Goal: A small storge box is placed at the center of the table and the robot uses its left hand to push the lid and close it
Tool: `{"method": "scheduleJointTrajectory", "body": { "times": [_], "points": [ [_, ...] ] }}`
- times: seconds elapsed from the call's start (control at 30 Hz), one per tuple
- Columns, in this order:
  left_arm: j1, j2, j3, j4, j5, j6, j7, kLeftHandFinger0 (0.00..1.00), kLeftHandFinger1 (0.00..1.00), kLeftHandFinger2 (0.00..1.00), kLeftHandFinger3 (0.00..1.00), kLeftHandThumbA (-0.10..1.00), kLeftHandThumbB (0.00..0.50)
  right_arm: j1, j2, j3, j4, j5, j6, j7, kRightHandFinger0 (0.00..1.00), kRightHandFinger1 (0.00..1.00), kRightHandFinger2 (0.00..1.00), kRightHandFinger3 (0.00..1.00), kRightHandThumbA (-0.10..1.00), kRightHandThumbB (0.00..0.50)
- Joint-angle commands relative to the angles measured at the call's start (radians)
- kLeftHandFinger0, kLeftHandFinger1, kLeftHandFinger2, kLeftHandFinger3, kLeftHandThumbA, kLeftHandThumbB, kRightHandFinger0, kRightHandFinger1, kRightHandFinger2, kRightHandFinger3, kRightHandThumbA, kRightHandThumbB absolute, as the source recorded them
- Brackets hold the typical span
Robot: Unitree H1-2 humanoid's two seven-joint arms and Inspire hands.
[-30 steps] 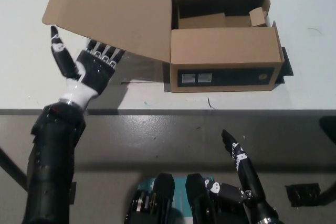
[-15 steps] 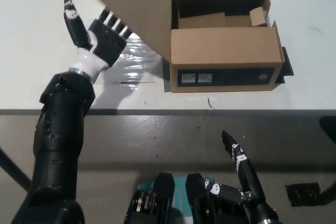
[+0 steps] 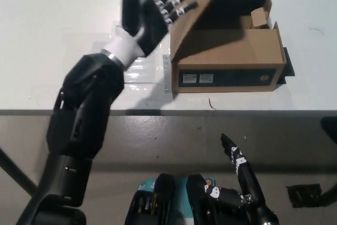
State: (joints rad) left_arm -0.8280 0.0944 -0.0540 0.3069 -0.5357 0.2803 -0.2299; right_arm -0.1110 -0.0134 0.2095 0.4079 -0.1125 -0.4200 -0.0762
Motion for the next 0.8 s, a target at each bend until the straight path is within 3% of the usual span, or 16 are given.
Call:
{"method": "scheduleJointTrajectory", "body": {
  "times": [0.0,0.03,0.27,0.37,0.47,0.53,0.77],
  "points": [
    [-0.026,0.014,-0.102,-0.042,0.184,-0.061,-0.031,1.00,1.00,1.00,1.00,1.00,0.403,-0.006,-0.004,0.005,-0.031,-0.014,-0.050,-0.016,1.00,1.00,1.00,1.00,1.00,0.381],
    [-0.026,0.019,-0.123,-0.042,0.202,-0.051,-0.031,1.00,1.00,1.00,1.00,1.00,0.420,-0.003,-0.002,0.003,-0.033,-0.011,-0.050,-0.012,1.00,1.00,1.00,1.00,1.00,0.383],
    [0.041,0.012,-0.203,0.031,0.272,-0.123,-0.061,1.00,1.00,1.00,1.00,1.00,0.364,0.000,0.003,0.004,-0.037,-0.008,-0.050,0.004,1.00,1.00,1.00,1.00,1.00,0.390],
    [0.070,0.012,-0.218,0.069,0.298,-0.156,-0.076,1.00,1.00,1.00,1.00,1.00,0.385,-0.004,0.004,0.004,-0.036,-0.003,-0.050,0.010,1.00,1.00,1.00,1.00,1.00,0.387],
    [0.089,0.013,-0.213,0.078,0.301,-0.174,-0.091,1.00,1.00,1.00,1.00,1.00,0.371,-0.013,0.003,0.008,-0.032,-0.011,-0.050,0.002,1.00,1.00,1.00,1.00,1.00,0.385],
    [0.106,0.016,-0.202,0.076,0.300,-0.172,-0.102,1.00,1.00,1.00,1.00,1.00,0.353,-0.017,0.004,0.009,-0.031,-0.009,-0.050,0.002,1.00,1.00,1.00,1.00,1.00,0.382],
    [0.163,0.029,-0.171,0.009,0.286,-0.148,-0.122,1.00,1.00,1.00,1.00,1.00,0.373,-0.017,0.007,0.012,-0.025,-0.020,-0.050,-0.006,1.00,1.00,1.00,1.00,1.00,0.392]
  ]
}}
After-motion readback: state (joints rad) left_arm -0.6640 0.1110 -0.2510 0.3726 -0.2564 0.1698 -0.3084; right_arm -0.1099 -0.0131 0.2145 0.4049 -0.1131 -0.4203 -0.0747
